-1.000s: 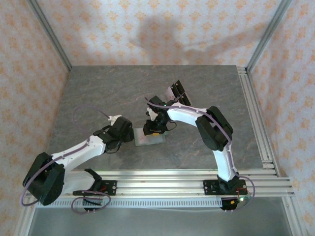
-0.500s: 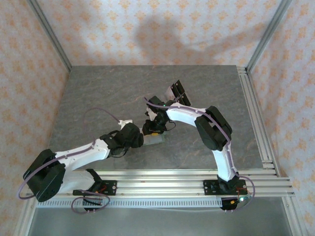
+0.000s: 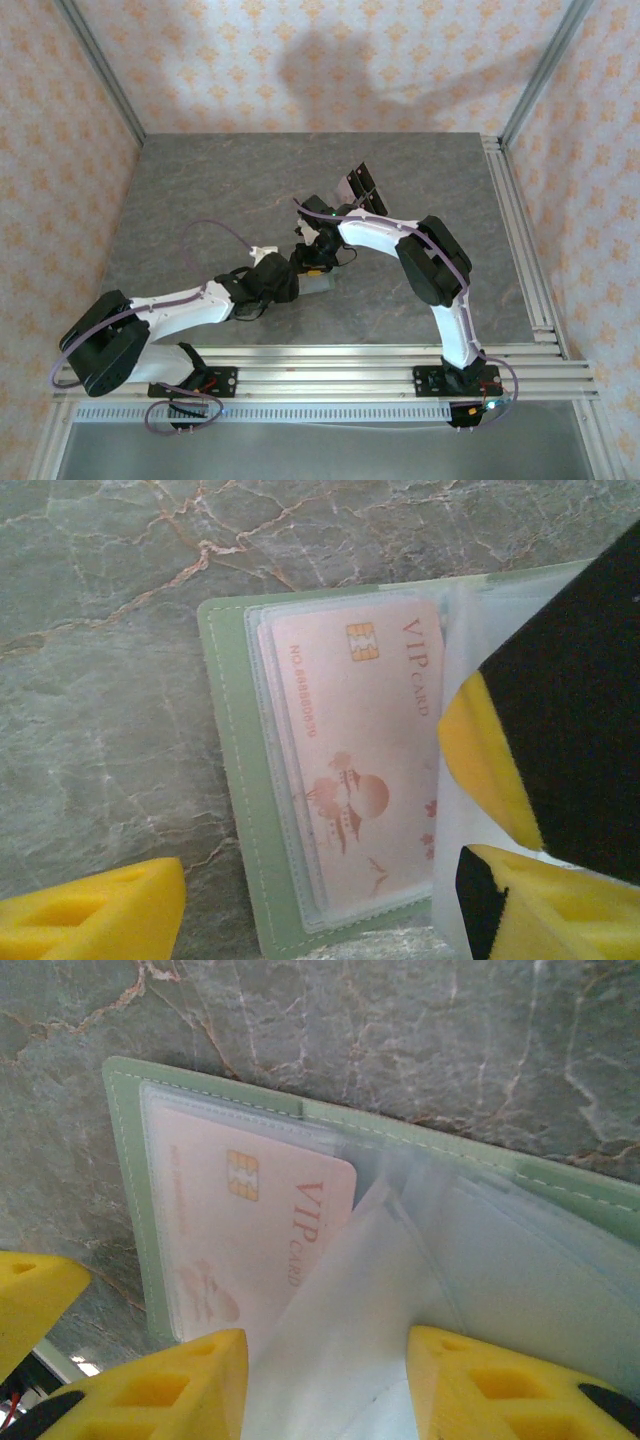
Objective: Put the credit cards into the card holder
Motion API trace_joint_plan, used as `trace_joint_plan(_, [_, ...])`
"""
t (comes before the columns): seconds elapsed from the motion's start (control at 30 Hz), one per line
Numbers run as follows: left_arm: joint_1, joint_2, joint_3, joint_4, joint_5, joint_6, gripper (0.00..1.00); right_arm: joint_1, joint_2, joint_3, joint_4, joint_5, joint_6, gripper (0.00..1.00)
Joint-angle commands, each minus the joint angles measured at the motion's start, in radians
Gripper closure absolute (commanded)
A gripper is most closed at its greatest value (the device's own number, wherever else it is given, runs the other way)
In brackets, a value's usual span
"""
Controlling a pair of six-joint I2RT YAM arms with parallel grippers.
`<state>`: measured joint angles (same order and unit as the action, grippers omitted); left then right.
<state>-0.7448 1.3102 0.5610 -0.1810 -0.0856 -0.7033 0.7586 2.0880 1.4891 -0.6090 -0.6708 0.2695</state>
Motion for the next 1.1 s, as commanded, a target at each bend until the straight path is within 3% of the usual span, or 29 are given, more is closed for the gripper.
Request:
trace_joint_plan(0.0, [-0.011,0.014,0.02,0.036,-0.014,-0.009,0.27,0.008,0.015,0.019,0.008,-0.004,0.007,0.55])
trace_joint_plan(0.57, [-0.023,0.089,-0.022,0.077,-0.034,-0.032,0.27,-0.011,-0.047,0.049,0.019,0.05,0.059,0.53])
trace_joint_plan(0.8, [-0.023,0.089,-0.03,0.081,-0.04,-0.035,0.27,-0.06,-0.185,-0.062,0.151,0.081,0.175,0.53])
trace_joint_plan(1.07, [-0.024,0.086,-0.033,0.083,-0.044,-0.036,0.27,-0.062,-0.2,-0.165,0.195,0.066,0.203,0.52])
